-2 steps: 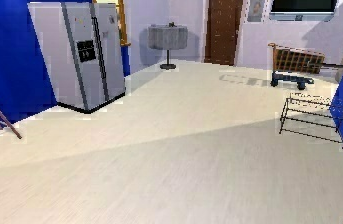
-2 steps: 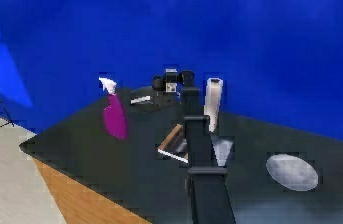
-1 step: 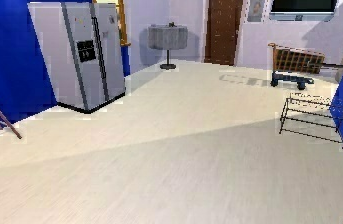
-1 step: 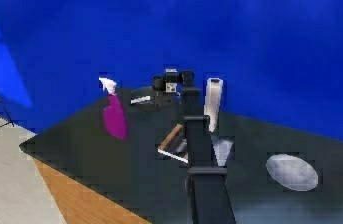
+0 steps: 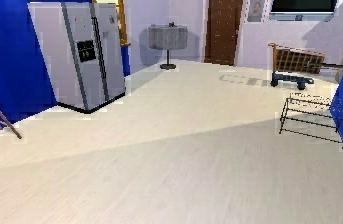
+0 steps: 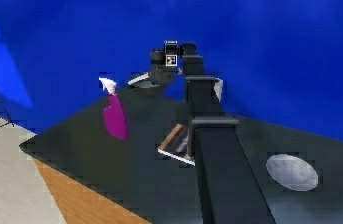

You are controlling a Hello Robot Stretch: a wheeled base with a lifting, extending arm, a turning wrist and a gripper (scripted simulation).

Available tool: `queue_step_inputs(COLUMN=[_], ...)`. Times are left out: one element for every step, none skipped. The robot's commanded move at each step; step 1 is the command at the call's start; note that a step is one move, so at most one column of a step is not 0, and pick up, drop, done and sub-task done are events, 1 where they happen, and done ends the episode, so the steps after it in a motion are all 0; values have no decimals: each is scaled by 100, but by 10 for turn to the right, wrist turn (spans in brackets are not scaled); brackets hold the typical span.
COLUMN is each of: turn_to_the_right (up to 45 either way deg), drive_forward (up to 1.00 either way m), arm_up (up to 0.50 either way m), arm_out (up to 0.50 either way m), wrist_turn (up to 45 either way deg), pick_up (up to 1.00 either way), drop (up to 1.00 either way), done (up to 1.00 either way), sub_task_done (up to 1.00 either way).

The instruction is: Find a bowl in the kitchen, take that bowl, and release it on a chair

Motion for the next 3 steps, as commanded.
queue_step_inputs(turn_to_the_right=[0, 0, 0], drive_forward=[0, 0, 0], arm_up=[0, 0, 0], arm_out=[0, 0, 0], wrist_turn=[-450, -450, -150], pick_up=[0, 0, 0], drop=[0, 0, 0], done=[0, 0, 0], sub_task_done=[0, 0, 0])
